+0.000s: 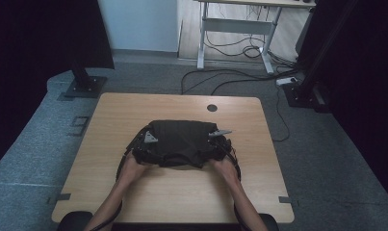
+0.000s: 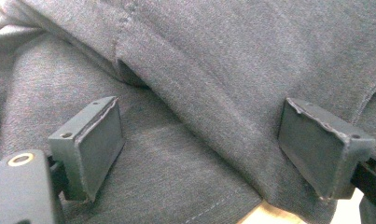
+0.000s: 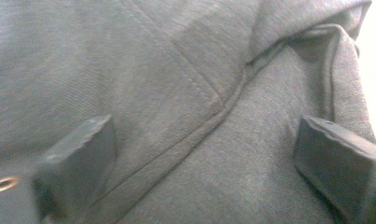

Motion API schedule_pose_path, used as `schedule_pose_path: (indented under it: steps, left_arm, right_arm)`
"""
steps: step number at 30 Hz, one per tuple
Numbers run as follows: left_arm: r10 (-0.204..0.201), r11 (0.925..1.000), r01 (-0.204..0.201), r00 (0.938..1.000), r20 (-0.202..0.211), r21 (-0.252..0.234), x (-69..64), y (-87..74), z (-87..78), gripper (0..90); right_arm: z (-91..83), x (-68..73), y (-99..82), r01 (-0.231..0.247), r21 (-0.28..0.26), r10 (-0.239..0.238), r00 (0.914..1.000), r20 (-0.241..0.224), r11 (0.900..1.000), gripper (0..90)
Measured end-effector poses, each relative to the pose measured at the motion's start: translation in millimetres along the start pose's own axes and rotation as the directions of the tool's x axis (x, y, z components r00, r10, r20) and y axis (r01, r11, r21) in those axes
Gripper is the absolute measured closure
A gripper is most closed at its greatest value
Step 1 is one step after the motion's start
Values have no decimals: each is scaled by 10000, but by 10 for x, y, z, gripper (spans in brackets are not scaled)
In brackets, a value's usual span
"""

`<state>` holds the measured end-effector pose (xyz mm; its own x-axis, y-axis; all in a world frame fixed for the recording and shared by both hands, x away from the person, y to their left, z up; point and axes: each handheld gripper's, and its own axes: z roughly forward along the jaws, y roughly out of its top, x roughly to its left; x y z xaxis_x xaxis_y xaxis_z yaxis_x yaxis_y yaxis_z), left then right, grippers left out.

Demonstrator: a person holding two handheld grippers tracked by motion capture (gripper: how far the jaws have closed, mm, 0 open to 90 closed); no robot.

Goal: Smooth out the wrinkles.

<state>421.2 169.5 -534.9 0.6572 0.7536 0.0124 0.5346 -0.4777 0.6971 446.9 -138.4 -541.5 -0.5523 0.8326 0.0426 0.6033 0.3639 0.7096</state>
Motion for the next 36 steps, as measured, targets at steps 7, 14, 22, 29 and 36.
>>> schedule_pose_path:
  steps: [7, 14, 22, 29, 36]
  left_arm:
    - [-27, 9997, 31, 9999, 158, -256, -74, 6, -311, 143]
    - [-96, 9975, 89, 9999, -95, -697, -134, -261, -750, 112]
    - [-398, 9990, 381, 9960, -795, -232, -20, -684, -871, 17]
    - [-706, 9953, 774, 9912, -1116, 581, 120, -935, -759, 0]
    - [-1154, 9914, 1201, 9895, -869, 512, 176, -952, -742, 0]
  right_arm:
    - [-298, 79, 76, 578, -156, -581, 9981, -221, 9982, 134]
    - [-754, 92, -93, 552, -758, -590, 9971, -484, 9956, 110]
    - [-939, -117, -537, 103, -598, -97, 9999, 103, 9982, 0]
    - [-846, -267, -790, -39, -124, 43, 9993, 360, 9999, 0]
    - [-739, -285, -914, 129, 29, -129, 9993, 354, 9999, 0]
